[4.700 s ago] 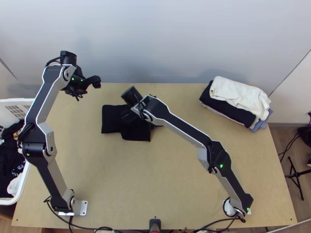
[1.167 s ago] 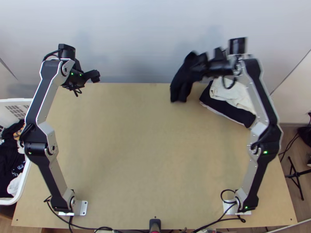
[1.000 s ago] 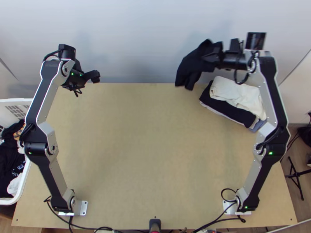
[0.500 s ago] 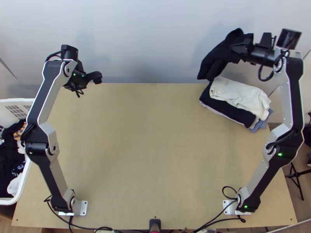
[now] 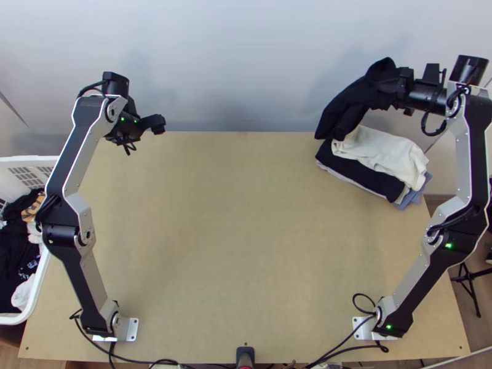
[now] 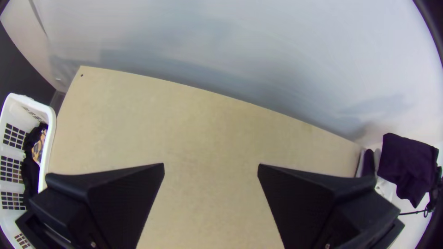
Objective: Fold the t-shirt
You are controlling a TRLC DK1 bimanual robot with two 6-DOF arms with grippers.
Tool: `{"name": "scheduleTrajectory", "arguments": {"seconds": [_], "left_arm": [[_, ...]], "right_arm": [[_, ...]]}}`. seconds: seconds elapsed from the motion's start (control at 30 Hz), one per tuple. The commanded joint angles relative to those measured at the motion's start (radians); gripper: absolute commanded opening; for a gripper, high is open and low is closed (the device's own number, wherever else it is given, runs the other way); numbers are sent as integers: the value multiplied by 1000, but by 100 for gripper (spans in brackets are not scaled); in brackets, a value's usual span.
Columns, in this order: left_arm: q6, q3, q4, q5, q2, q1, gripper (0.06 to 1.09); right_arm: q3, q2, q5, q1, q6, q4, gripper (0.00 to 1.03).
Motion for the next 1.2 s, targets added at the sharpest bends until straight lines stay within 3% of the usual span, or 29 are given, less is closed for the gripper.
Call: {"name": "scheduleTrajectory", "arguments": {"seconds": [0.0,0.4,0.87,0.9,0.93,1.0,1.07,1.17], "left_arm": [[0,-3,0,-5,-1,-3,104],[6,0,-7,-6,-18,10,104],[16,6,-29,-6,-23,5,104],[16,6,-30,-6,-23,3,104],[16,4,-32,-6,-23,2,104],[16,4,-35,-6,-23,0,104],[16,4,-37,-6,-23,-3,104],[16,7,-38,-6,-26,-6,104]], "right_arm": [[-12,14,-55,-28,-7,-47,3],[-58,50,-58,-96,-81,-97,3],[-130,55,27,-324,-418,-343,3],[-138,55,25,-340,-441,-355,10],[-139,52,28,-353,-467,-370,31],[-144,52,46,-384,-472,-398,94],[-150,57,96,-418,-492,-401,100],[-175,20,280,-452,-529,-381,100]]}}
